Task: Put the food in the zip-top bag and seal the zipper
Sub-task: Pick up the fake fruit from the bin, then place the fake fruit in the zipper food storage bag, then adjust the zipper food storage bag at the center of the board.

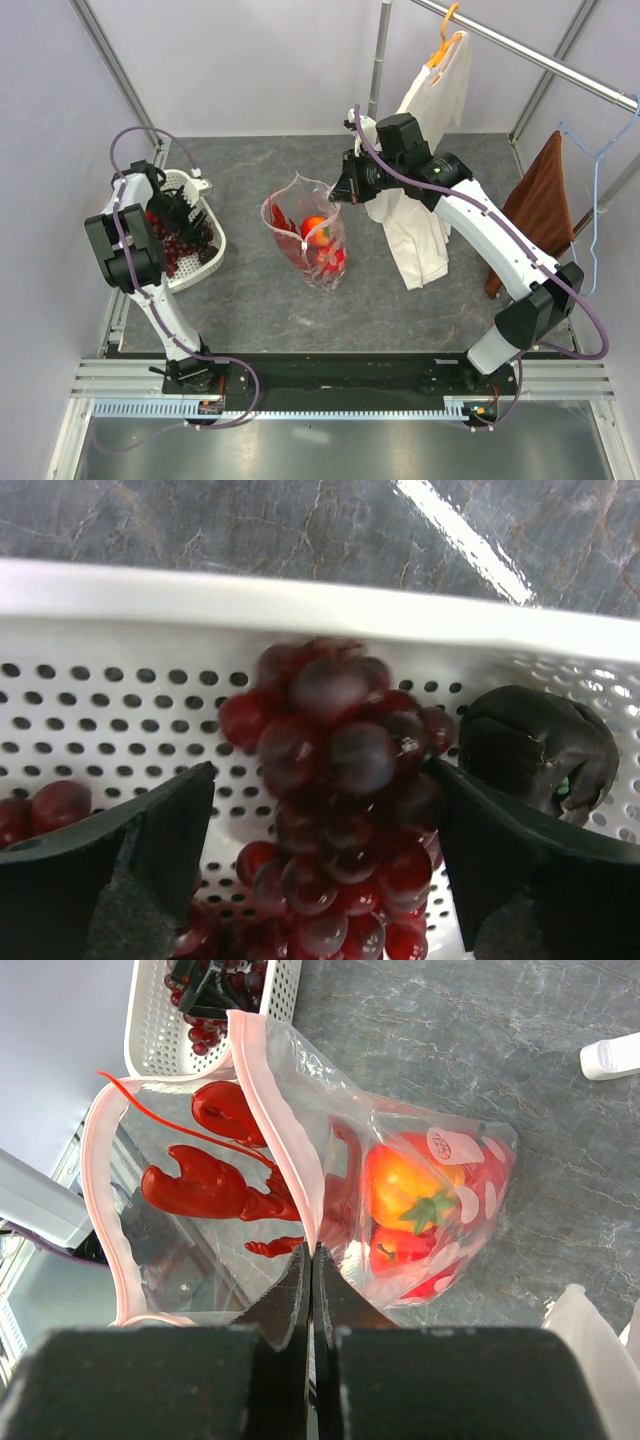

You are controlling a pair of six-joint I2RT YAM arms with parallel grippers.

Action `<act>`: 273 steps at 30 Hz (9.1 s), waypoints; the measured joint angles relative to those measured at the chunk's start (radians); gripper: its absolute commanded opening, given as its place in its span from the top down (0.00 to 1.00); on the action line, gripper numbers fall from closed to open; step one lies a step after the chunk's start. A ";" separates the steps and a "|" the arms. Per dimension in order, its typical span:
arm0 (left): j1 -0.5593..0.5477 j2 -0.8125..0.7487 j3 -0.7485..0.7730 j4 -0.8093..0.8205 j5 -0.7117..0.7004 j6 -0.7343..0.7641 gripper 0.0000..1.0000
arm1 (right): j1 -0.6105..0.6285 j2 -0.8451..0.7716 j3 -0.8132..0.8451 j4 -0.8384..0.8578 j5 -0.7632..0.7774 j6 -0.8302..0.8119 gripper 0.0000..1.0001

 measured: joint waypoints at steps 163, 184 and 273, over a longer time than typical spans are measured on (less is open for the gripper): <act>-0.858 -0.889 -0.018 0.038 -0.090 -0.834 0.98 | -0.039 -0.132 -0.021 0.132 -0.152 -0.137 0.31; -0.859 -0.892 -0.029 0.040 0.345 -0.693 0.98 | -0.025 -0.277 -0.279 0.211 -0.238 -0.335 0.35; -0.859 -0.777 -0.127 0.209 0.335 -0.793 0.98 | 0.046 -0.527 -0.649 0.450 -0.101 -0.280 0.69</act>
